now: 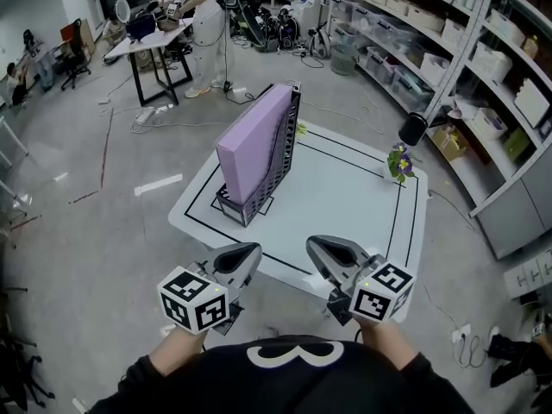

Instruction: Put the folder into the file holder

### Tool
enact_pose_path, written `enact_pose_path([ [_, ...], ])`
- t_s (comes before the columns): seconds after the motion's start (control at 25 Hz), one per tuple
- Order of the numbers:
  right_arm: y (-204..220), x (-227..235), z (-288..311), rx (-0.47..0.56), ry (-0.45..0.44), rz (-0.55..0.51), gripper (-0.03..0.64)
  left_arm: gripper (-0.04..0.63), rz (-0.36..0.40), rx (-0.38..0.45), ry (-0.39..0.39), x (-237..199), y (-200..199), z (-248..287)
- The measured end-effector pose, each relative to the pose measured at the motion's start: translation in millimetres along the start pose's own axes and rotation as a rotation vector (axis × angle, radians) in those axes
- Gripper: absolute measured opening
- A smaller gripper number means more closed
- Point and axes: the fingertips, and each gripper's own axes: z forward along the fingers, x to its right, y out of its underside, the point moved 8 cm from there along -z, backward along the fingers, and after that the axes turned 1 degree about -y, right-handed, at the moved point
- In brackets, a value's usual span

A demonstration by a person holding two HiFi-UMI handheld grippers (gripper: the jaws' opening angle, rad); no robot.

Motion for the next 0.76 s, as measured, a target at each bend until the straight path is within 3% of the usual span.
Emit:
enact_pose_path([
  [0.76, 2, 30, 6, -0.046, -0.006, -0.012, 0.005, 0.005, 0.032, 0.000, -0.077, -11, -9, 23],
])
